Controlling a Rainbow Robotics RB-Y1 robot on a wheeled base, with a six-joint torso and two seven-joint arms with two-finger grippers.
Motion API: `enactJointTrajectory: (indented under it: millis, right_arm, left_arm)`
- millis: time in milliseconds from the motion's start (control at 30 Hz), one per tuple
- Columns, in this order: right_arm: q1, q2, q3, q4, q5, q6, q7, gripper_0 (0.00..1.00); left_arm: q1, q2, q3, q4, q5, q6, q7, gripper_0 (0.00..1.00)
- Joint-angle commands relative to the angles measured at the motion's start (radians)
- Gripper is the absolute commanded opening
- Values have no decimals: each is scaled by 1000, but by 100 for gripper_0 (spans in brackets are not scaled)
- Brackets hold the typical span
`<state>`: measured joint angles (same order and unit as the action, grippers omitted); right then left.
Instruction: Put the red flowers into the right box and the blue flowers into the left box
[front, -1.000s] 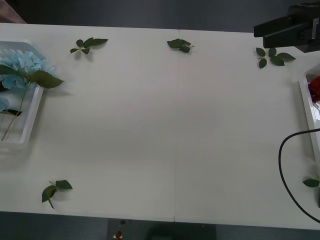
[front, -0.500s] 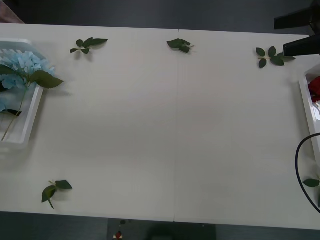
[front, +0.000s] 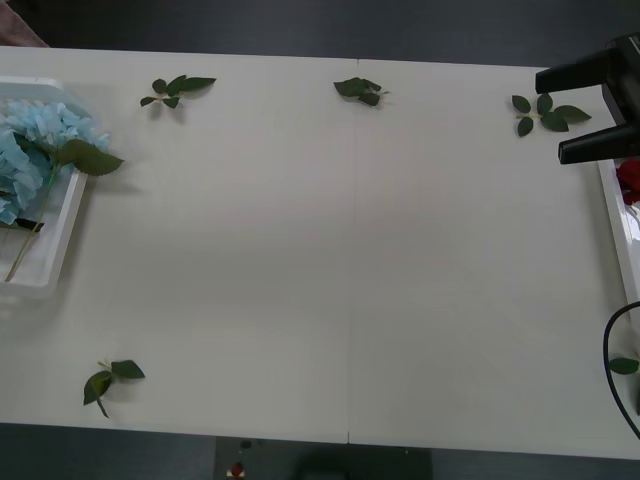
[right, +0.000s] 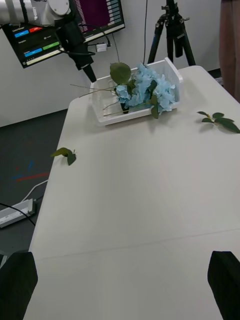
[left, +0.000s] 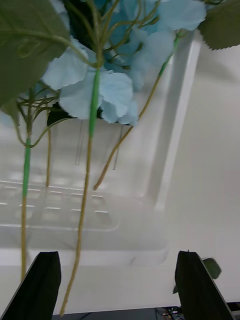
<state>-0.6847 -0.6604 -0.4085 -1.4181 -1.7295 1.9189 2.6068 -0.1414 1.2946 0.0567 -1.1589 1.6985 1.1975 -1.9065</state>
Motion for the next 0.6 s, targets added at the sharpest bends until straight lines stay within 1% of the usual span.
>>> enactJointTrajectory:
  millis: [33,67,100,133,200,267,367,600]
  right_arm:
    - [39,-38,-3,-91,-21,1,12,100]
    - [56,-45,0,-107,-24,1,12,100]
    - [65,-48,0,-114,-25,1,12,100]
    - [82,-54,4,-130,-32,1,12,100]
    - [99,-61,4,-142,-36,1,15,100]
    - [122,-65,5,-163,-41,1,15,100]
    - [145,-76,10,-188,-45,1,15,100]
    - [160,-96,14,-191,-48,1,15,100]
  left_arm:
    - [-9,48,9,25,170,5,-152,84]
    - [-9,48,9,24,228,17,-163,93]
    - [-9,48,11,22,257,24,-163,97]
    - [-9,48,12,12,328,40,-163,100]
    - [-9,48,12,-10,377,43,-163,100]
    - [-9,48,18,-67,408,36,-163,100]
    - [-9,45,28,-156,411,1,-158,100]
    - [-9,0,34,-375,389,-116,-152,100]
